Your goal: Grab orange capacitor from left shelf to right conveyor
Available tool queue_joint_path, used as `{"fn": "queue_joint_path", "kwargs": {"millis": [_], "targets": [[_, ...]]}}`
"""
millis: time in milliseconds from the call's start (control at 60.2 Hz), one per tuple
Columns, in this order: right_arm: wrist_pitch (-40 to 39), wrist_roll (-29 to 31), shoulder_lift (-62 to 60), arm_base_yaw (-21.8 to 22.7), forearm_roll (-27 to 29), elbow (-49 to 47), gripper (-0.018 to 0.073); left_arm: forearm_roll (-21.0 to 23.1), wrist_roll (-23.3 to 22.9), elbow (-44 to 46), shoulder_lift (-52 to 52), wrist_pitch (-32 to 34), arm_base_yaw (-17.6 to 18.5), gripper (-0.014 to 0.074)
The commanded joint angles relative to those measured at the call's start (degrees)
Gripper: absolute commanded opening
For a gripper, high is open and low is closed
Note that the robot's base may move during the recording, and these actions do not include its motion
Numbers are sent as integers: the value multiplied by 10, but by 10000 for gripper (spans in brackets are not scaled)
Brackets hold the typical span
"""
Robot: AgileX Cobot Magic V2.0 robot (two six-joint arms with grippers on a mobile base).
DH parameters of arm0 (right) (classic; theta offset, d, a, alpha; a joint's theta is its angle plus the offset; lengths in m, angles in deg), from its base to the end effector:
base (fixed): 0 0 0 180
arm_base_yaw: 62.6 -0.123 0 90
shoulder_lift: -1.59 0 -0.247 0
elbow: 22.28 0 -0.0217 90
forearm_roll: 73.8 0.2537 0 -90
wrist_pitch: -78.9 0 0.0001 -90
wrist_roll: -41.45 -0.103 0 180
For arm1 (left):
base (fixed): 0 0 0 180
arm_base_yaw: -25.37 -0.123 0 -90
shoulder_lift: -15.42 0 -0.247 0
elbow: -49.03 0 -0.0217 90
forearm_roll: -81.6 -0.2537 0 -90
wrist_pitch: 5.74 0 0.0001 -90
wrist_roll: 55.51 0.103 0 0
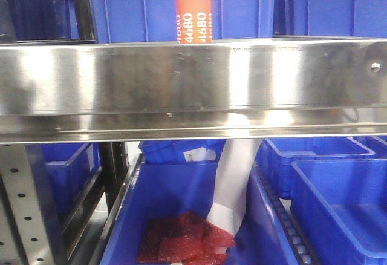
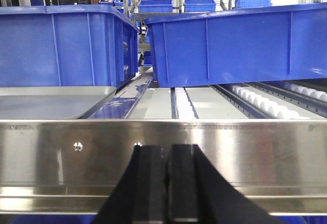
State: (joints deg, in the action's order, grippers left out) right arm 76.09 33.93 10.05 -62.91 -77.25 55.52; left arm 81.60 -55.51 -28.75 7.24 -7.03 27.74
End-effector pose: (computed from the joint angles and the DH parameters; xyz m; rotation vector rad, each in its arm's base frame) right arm 0.1098 0.0009 0.2092 0.0454 1.4562 0.0646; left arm 0.1098 -0.0045 0.2025 0.0315 1.5226 -0.0330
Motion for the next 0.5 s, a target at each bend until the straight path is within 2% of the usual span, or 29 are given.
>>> {"fn": "queue_joint_path", "kwargs": {"millis": [0, 482], "targets": [[-53, 1, -12, -1, -6, 2, 48, 3, 0, 3, 6, 47, 2, -105], [-58, 1, -12, -1, -6, 1, 48, 3, 0, 3, 6, 47, 2, -105]]}}
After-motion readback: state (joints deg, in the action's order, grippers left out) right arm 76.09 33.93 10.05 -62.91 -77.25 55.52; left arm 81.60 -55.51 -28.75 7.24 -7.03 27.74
